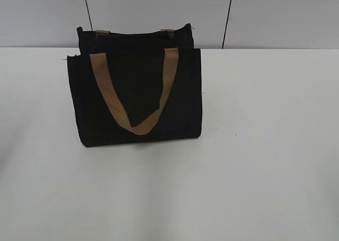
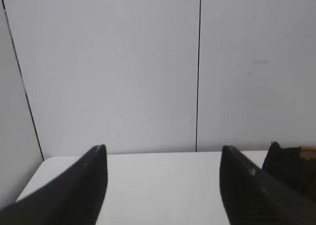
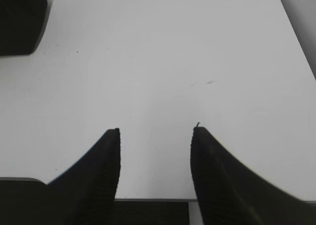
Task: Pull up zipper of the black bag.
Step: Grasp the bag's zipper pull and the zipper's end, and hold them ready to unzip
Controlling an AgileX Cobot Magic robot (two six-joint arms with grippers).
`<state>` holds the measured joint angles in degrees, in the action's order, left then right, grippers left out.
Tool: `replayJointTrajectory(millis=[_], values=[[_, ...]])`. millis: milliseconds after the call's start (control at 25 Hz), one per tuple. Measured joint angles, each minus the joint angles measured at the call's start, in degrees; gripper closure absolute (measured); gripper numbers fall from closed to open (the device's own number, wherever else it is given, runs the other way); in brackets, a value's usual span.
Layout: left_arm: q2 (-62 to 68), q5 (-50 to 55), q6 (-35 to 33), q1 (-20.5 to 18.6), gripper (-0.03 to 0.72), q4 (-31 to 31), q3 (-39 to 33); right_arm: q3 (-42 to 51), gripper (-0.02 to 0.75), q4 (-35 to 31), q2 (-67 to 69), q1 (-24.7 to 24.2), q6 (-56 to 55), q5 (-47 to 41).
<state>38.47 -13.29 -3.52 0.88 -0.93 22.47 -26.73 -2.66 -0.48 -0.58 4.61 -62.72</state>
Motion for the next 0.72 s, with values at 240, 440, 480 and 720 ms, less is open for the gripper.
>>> replayJointTrajectory(millis=[240,440,480,720], values=[[16.1,-9.8,0.0,0.0,0.166,0.3,-0.3,0.0,0.381,0.0,0.0,0.0,0.0,0.0],[27.0,-18.4,2.6,0.0,0.172,7.6,-0.3,0.0,0.381,0.0,0.0,0.0,0.0,0.0],[29.1,-20.1,4.7,0.0,0.173,10.4,-0.3,0.0,0.381,0.0,0.0,0.0,0.0,0.0],[45.7,-36.5,16.5,-2.0,0.174,28.0,-0.4,0.0,0.381,0.0,0.0,0.0,0.0,0.0]])
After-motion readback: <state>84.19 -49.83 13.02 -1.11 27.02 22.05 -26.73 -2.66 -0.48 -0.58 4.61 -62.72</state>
